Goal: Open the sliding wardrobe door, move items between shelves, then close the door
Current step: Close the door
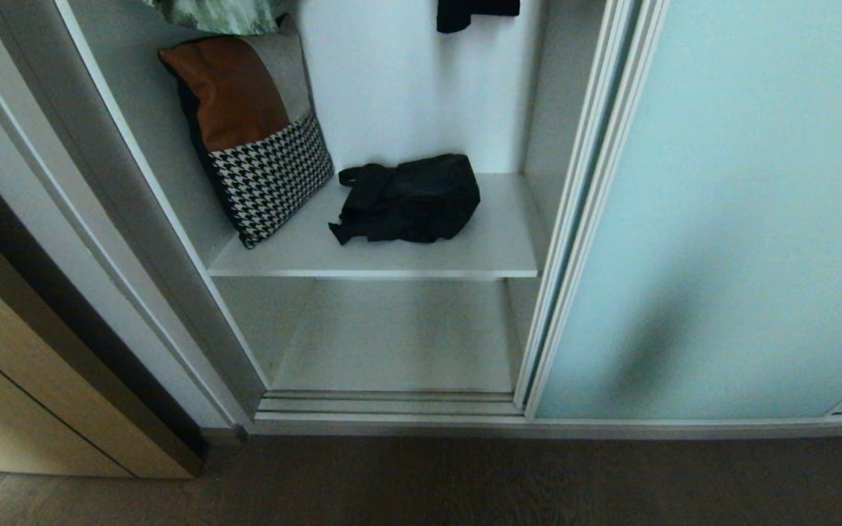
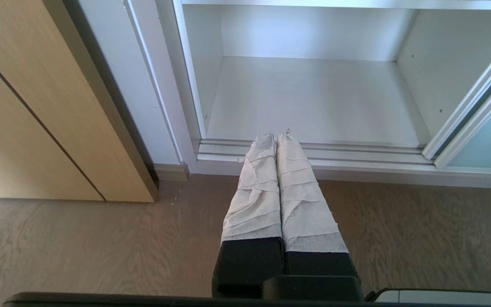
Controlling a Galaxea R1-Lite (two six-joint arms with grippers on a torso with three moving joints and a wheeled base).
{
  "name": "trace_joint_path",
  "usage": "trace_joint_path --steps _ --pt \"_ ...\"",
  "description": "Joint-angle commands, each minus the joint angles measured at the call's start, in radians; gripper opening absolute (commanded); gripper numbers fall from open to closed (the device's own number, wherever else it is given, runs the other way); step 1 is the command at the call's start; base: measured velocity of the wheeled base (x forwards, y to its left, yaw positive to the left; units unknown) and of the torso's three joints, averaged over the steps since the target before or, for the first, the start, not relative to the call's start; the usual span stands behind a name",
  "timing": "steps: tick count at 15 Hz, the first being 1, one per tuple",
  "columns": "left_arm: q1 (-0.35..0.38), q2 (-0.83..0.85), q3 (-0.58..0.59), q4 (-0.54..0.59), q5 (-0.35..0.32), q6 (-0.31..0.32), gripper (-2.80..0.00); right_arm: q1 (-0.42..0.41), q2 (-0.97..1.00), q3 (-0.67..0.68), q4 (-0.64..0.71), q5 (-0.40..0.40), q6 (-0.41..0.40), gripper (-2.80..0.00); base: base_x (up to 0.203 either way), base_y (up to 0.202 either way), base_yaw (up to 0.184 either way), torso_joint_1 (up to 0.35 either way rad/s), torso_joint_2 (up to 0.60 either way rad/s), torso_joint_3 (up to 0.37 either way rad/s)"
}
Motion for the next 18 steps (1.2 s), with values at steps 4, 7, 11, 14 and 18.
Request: trace_joint_path --steps 4,7,11,14,18 --pt "0.000 0.000 0.000 -0.001 0.001 0.000 -2.80 0.000 -0.001 0.000 0.000 0.000 0.000 -2.80 0.000 0.000 0.000 0.000 0.00 0.000" --pt "0.000 0.000 0.000 0.000 0.000 0.000 -2.80 0.000 0.000 0.000 0.000 0.000 0.000 -2.80 0.000 0.000 0.000 0.000 0.00 0.000" --pt "0.000 0.001 0.000 0.000 0.001 0.000 -2.80 0.000 -0.002 0.001 0.000 0.001 -0.057 -2.80 0.000 0.000 0.000 0.000 0.00 0.000" --pt "0.000 0.001 0.000 -0.001 0.000 0.000 -2.80 -0.001 -0.005 0.000 0.007 0.000 -0.067 -2.80 0.000 0.000 0.000 0.000 0.00 0.000" --pt "0.000 0.000 0.000 -0.001 0.000 0.000 -2.80 0.000 0.014 -0.068 0.037 -0.005 -0.059 -2.80 0.000 0.000 0.000 0.000 0.00 0.000"
